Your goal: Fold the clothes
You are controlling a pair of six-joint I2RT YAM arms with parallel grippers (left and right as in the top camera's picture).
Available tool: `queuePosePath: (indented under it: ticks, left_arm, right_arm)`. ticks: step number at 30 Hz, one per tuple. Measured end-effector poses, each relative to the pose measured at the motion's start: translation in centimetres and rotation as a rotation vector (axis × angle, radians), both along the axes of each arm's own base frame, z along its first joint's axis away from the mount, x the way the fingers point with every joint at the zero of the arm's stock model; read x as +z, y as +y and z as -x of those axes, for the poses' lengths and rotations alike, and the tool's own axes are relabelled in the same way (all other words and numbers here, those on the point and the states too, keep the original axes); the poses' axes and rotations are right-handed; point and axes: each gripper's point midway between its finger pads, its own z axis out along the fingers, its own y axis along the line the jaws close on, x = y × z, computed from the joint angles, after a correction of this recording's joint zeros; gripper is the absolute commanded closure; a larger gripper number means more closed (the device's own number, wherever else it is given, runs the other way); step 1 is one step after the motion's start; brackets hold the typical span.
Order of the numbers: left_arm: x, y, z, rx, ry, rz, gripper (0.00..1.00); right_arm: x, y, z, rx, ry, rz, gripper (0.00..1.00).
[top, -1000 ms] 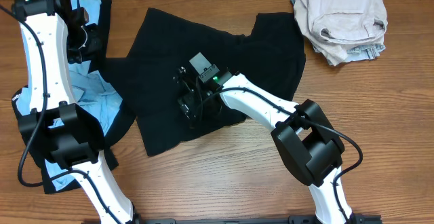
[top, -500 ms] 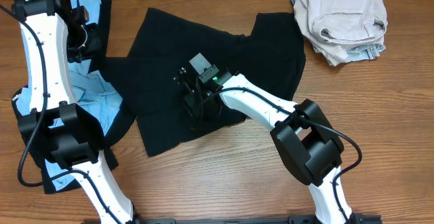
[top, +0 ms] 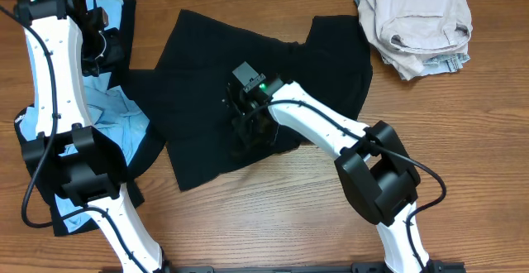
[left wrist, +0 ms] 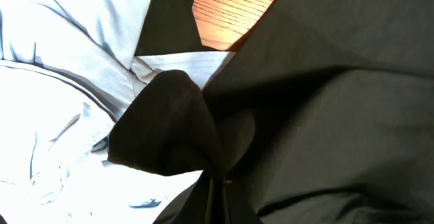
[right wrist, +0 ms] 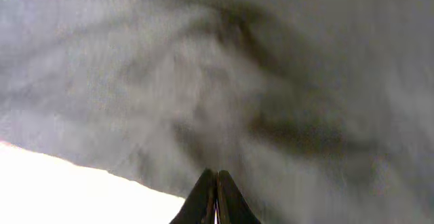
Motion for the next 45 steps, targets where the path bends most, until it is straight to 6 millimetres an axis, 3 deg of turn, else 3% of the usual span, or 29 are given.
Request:
queuePosePath:
  ticks: [5, 7, 8, 10, 12, 15, 21, 25, 29, 31, 32, 34, 41, 45]
  left_arm:
    - [-0.1, 1.2, 0.9, 0.03, 0.025, 0.007, 0.96]
    - [-0.2, 2.0, 1.7, 0.053, 0.045, 0.014, 0.96]
    - [-0.2, 2.4, 2.0, 0.064, 0.054, 0.017, 0.96]
    - [-0.3, 3.0, 2.7, 0.081, 0.071, 0.025, 0.96]
    - [-0.3, 3.4, 3.1, 0.094, 0.083, 0.03, 0.96]
    - [-0.3, 3.6, 3.2, 0.099, 0.082, 0.029, 0.96]
    - [-0.3, 3.5, 2.9, 0.095, 0.07, 0.029, 0.96]
    - [-0.3, 3.6, 2.8, 0.096, 0.067, 0.028, 0.96]
    - [-0.3, 3.6, 2.8, 0.096, 0.068, 0.029, 0.96]
    - [-0.3, 3.5, 2.9, 0.096, 0.071, 0.03, 0.96]
    - [-0.3, 3.5, 2.9, 0.096, 0.072, 0.03, 0.96]
    - [-0.3, 3.5, 3.0, 0.095, 0.077, 0.029, 0.96]
    - [-0.4, 3.9, 3.8, 0.104, 0.109, 0.012, 0.96]
    - [-0.4, 4.1, 5.5, 0.117, 0.172, 0.017, 0.96]
  right_arm:
    - [3.9, -1.1, 0.7, -0.064, 0.015, 0.002, 0.96]
    - [6.3, -1.7, 0.8, -0.092, -0.009, -0.011, 0.69]
    - [7.7, -2.3, 0.8, -0.122, -0.025, -0.012, 0.6]
    - [9.4, -3.2, 0.6, -0.165, -0.049, -0.007, 0.48]
    - [10.1, -3.9, 0.0, -0.225, -0.064, -0.009, 0.44]
    - [9.2, -4.8, -1.3, -0.309, -0.078, -0.007, 0.4]
    - [4.4, -8.1, -2.4, -0.455, -0.046, 0.092, 0.38]
    - [1.0, -9.9, -4.0, -0.46, -0.054, 0.105, 0.38]
    - [-1.0, -10.9, -4.0, -0.394, -0.043, 0.13, 0.43]
    - [-1.3, -10.8, -3.4, -0.353, -0.021, 0.13, 0.64]
    - [-1.4, -10.7, -2.9, -0.332, -0.002, 0.13, 0.82]
    - [-1.5, -10.7, -2.1, -0.308, 0.029, 0.131, 0.96]
    - [-1.3, -12.3, 1.2, -0.357, 0.176, 0.202, 0.96]
    - [-1.3, -14.7, 0.5, -0.484, 0.205, 0.237, 0.96]
